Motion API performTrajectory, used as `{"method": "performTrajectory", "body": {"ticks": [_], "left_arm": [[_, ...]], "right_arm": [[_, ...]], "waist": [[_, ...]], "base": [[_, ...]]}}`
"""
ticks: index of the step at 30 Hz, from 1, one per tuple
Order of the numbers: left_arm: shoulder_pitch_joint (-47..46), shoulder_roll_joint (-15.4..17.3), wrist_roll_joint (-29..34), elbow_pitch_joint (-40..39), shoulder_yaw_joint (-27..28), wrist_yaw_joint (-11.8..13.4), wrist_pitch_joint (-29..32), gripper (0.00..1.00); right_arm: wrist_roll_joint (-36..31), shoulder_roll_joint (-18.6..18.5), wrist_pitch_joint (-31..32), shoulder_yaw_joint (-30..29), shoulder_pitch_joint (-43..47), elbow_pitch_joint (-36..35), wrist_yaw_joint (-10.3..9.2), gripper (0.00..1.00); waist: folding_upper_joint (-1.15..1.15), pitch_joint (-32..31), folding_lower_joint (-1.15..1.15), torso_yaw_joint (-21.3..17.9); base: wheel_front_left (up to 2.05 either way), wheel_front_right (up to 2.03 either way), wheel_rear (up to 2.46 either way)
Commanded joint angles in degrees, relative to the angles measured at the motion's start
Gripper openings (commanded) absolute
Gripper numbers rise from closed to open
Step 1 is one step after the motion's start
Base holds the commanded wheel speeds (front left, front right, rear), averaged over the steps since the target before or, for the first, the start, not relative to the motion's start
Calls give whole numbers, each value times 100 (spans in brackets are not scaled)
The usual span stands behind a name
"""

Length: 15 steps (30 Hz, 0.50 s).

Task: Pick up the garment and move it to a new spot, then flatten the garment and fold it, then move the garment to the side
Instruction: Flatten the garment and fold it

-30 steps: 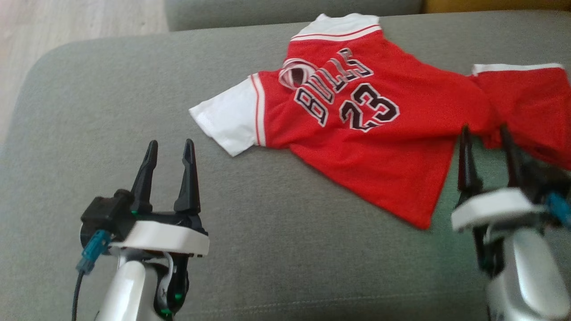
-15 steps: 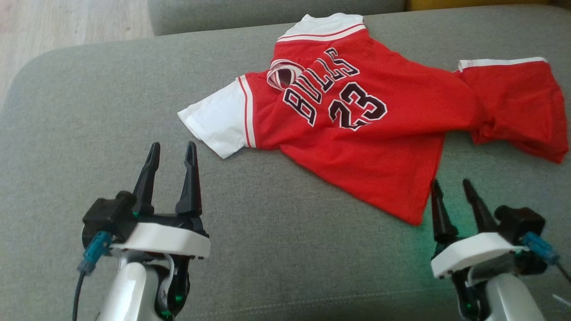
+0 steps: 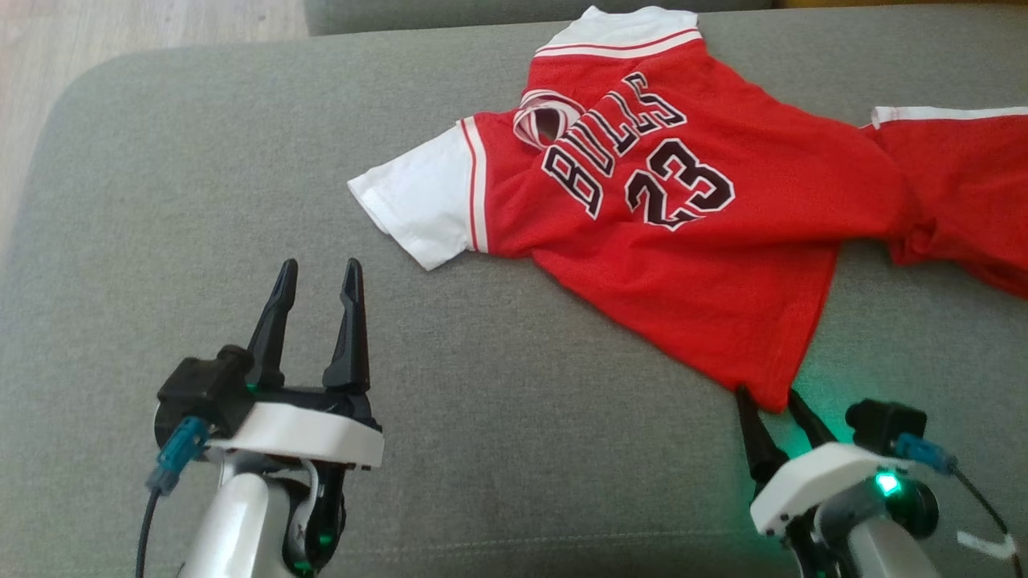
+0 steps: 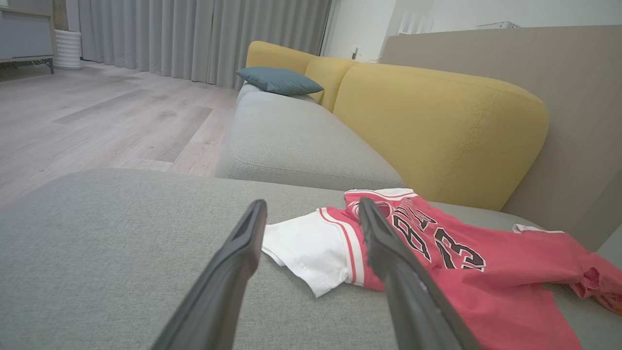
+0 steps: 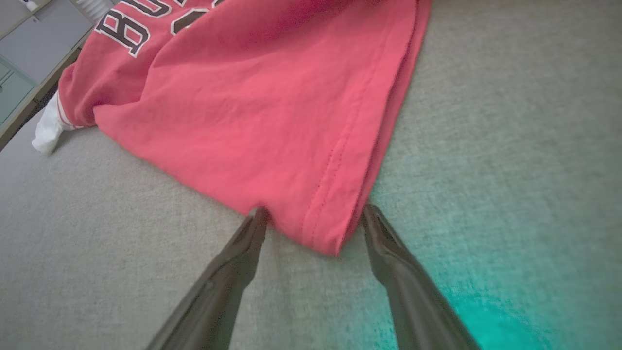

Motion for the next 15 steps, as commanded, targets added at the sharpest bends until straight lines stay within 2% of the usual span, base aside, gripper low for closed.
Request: {"method": "performTrajectory", "body": {"ticks": [1,10,11,12,15], "left_arm": [[-236,40,85,-172,153,-15,-29,100],[-265,40,92,-158,158,-21,-29,100],[-265,40,93,-160,166,-18,-29,100],[-263,40,95,-163,178,-12,-29,100],[-256,40,108,-163,220,-3,-29,100]], "right_arm": [[16,-20,42,146,-200,-22,37,100],[370,-19,-195,252,-502,613,37,99],[385,-19,-215,274,-540,665,37,42],[372,-19,-248,293,-582,703,37,0],[233,-19,-386,274,-694,754,37,0]], "waist": [[0,15,0,22],[0,46,0,104],[0,47,0,99],[0,46,0,89],[0,35,0,36]], "base": [[0,0,0],[0,0,0],[0,0,0],[0,0,0],[0,0,0]]}}
